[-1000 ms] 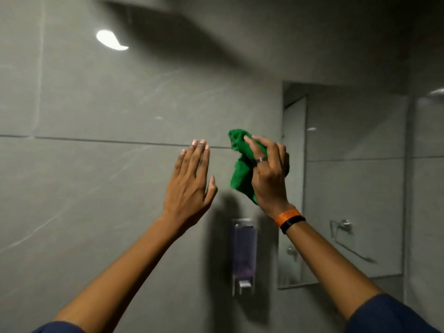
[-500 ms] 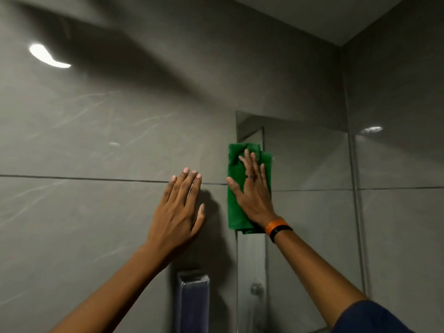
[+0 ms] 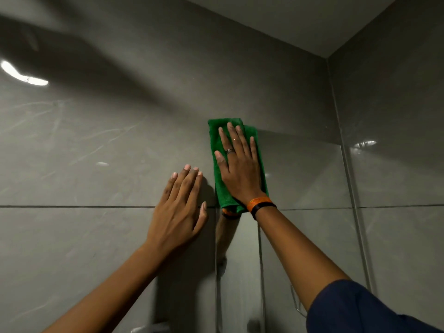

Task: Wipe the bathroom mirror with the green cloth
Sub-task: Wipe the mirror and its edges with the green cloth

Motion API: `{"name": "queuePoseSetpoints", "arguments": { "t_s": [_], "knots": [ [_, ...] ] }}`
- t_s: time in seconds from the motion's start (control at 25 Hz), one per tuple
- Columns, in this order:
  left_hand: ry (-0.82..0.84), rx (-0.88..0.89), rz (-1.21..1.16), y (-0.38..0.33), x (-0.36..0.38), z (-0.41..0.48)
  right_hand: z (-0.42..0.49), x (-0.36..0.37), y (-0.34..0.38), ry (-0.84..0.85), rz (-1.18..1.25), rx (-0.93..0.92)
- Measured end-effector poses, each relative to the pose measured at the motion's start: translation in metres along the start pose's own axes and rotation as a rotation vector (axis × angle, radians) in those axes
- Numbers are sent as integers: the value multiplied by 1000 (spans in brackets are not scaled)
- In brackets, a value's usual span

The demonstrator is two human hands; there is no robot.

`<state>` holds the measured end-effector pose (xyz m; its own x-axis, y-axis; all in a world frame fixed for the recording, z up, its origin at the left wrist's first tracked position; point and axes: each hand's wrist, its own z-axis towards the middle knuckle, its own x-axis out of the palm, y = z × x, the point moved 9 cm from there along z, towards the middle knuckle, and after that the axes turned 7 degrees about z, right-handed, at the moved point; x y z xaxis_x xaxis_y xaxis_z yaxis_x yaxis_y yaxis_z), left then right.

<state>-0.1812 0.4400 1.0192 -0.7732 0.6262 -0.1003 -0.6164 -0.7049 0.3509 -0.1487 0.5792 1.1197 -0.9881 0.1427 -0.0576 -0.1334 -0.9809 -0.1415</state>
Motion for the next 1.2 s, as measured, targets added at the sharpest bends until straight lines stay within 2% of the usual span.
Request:
{"name": "queuePoseSetpoints", "arguments": {
  "t_s": [0.24,0.52,0.8,1.0,1.2],
  "knots": [
    [7,-46,66,0,18,29,-8,-22,-93,-72,-59,184],
    [-43,-17,84,-12,28,38,-42,-49,-218,-98,-30,399],
    [-86,0,92,-14,27,41,-46,-75,-326,-52,-135,610],
    [-89,-22,62,-15,22,37,-80,-73,-330,-81,-100,641],
    [-47,-38,-23,-27,30,-6,-219,-66,-300,-94,-34,747]
  ]
}}
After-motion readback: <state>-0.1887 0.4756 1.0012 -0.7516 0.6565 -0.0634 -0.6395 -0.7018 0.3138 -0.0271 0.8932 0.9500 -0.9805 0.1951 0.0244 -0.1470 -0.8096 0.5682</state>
